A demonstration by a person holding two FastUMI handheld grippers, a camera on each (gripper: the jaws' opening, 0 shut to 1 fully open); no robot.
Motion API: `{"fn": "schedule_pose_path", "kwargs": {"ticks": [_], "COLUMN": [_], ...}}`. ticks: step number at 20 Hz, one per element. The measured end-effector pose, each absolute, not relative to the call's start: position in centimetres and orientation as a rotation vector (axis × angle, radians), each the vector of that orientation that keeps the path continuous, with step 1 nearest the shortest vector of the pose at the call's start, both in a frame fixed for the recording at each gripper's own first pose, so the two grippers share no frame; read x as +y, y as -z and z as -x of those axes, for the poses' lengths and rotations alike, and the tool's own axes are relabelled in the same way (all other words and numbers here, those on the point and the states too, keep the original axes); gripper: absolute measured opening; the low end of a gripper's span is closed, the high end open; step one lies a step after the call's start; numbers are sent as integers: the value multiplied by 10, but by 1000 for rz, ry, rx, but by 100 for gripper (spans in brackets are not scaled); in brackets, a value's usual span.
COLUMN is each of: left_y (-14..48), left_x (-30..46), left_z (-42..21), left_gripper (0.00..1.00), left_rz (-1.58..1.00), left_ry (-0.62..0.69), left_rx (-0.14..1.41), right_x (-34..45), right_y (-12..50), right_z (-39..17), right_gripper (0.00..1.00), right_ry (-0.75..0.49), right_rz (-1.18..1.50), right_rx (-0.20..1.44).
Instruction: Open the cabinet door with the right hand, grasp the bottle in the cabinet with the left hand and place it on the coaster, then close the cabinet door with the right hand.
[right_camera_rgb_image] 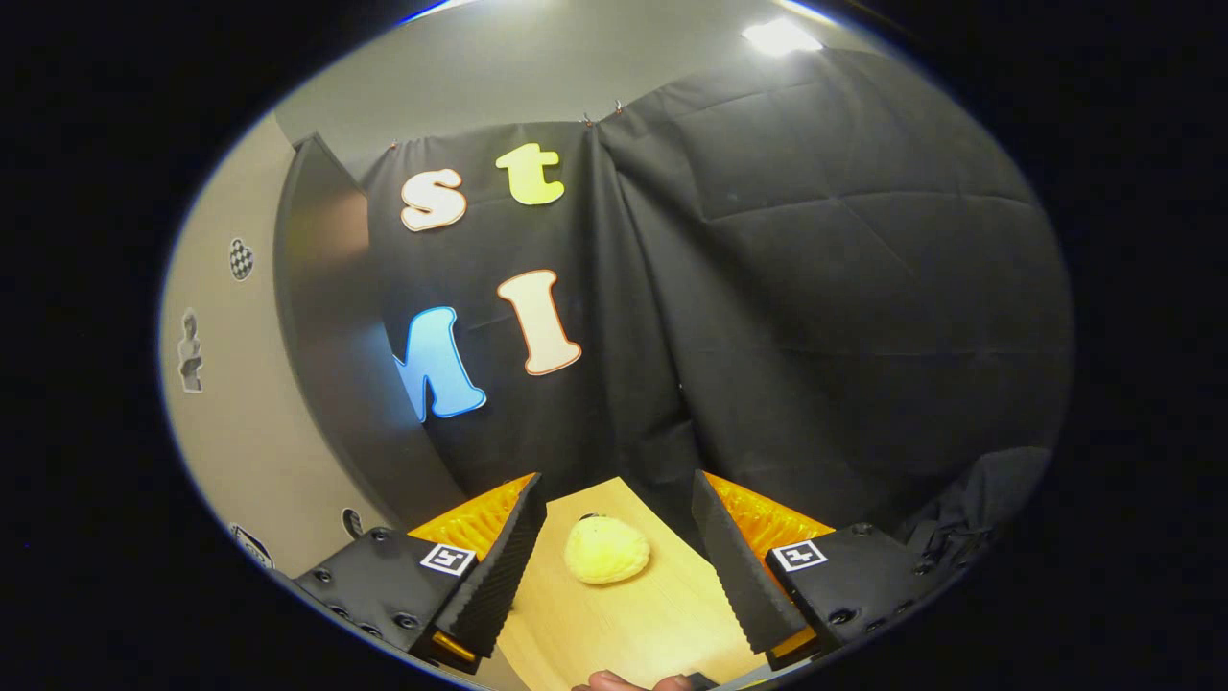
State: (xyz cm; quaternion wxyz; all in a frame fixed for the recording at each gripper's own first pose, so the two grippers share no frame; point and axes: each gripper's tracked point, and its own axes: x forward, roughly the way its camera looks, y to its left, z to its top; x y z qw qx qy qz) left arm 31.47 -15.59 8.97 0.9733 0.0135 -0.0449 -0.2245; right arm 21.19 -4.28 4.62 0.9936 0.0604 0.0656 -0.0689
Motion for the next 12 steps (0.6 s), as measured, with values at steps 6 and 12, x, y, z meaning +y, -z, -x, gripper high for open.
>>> {"fn": "schedule_pose_path", "kwargs": {"ticks": [6, 12], "left_y": [-99, -79], "left_x": [-110, -49], "left_z": [-230, -141], "left_gripper": [70, 70], "left_rz": [-37, -6], "left_ry": [427, 372], "left_rx": [-122, -94], "right_x": [-24, 0], "right_y": [-38, -27], "right_z": [-167, -99], "right_gripper": [89, 96], "right_ry": [85, 3], "right_rz": [-132, -131], "right_rx": [143, 166]}}
